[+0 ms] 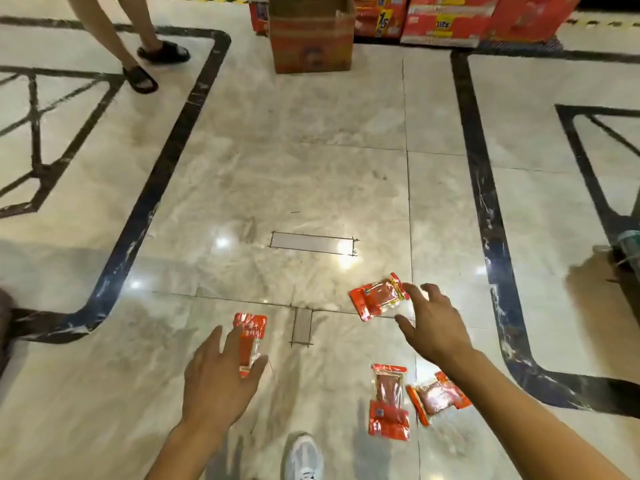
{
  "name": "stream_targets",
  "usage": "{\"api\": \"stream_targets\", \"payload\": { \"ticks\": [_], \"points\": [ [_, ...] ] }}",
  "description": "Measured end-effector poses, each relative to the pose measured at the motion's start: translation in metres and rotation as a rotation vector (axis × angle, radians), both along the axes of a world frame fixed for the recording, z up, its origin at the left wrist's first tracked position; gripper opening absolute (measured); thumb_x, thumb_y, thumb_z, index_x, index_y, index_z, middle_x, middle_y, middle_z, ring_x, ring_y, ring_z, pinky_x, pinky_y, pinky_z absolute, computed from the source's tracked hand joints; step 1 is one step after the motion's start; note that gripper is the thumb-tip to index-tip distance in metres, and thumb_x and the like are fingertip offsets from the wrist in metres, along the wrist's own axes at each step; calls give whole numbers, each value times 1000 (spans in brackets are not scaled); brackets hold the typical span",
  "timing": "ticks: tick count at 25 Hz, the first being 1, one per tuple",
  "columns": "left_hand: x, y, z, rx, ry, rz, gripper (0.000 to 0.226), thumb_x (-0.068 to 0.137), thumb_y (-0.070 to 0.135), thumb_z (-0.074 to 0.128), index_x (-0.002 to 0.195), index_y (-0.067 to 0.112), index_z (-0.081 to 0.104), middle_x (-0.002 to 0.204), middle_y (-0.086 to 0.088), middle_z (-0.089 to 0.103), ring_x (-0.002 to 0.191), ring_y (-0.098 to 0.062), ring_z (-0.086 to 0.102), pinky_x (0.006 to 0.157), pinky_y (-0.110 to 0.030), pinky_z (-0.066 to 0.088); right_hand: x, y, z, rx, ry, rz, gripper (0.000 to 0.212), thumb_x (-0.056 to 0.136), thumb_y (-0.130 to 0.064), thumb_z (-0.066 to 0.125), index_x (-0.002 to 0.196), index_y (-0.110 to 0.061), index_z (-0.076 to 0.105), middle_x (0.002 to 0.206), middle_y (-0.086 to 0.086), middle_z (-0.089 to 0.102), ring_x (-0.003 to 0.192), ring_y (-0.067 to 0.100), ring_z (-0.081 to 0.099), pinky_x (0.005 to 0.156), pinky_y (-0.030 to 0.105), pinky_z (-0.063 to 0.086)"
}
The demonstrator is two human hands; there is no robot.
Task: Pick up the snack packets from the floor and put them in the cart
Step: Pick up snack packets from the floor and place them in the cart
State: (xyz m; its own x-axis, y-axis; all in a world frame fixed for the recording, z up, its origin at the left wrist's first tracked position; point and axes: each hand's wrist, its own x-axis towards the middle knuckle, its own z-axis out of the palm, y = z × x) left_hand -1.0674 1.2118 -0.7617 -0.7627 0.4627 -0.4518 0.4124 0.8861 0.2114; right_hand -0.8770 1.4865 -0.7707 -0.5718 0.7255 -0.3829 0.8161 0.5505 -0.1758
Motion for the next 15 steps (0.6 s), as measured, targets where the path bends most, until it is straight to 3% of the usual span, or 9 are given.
{"api": "stream_targets", "payload": {
  "ticks": [4,5,6,8,11,13,15],
  "points": [
    [-27,12,-239,-39,60,-73,62,82,50,69,136,23,54,132,-8,60,111,-37,62,84,-45,53,-20,48,-247,-3,-68,121,66,87,-35,63,147,-23,38,150,14,42,126,37,51,96,44,48],
    [-35,13,-306,-56,42,-77,60,81,50,69,133,23,54,128,-8,62,105,-38,64,80,-45,55,-25,60,-312,-17,-104,150,68,86,-32,64,148,-23,37,153,12,38,130,36,48,99,44,46],
    [-45,9,-316,-94,40,-55,60,81,54,65,132,24,52,128,-9,61,102,-38,64,78,-47,57,-26,71,-324,-4,-117,150,71,85,-29,65,149,-23,35,157,11,34,136,35,43,103,43,43],
    [-63,-5,-408,-135,104,-46,67,81,65,51,133,24,42,131,-12,56,99,-39,62,78,-50,57,-29,97,-412,43,-172,237,81,81,-26,69,152,-26,30,162,9,27,147,33,28,116,44,35],
    [-78,-12,-476,-189,177,-85,81,80,57,43,144,8,34,143,-25,43,109,-50,56,86,-59,52,-40,129,-469,124,-227,391,104,68,-31,78,154,-32,20,161,7,26,148,37,23,118,54,28],
    [-66,-14,-496,-277,160,-59,79,77,37,50,144,-4,38,140,-37,42,110,-57,52,87,-64,48,-45,136,-491,183,-224,439,102,63,-27,80,151,-28,28,154,9,35,142,39,32,116,57,26],
    [-66,-12,-496,-258,208,-43,79,70,19,64,140,-7,41,133,-40,43,100,-61,52,82,-66,48,-48,142,-494,267,-165,478,90,60,-29,80,142,-25,42,141,11,49,132,39,45,111,58,33]
  ]
}}
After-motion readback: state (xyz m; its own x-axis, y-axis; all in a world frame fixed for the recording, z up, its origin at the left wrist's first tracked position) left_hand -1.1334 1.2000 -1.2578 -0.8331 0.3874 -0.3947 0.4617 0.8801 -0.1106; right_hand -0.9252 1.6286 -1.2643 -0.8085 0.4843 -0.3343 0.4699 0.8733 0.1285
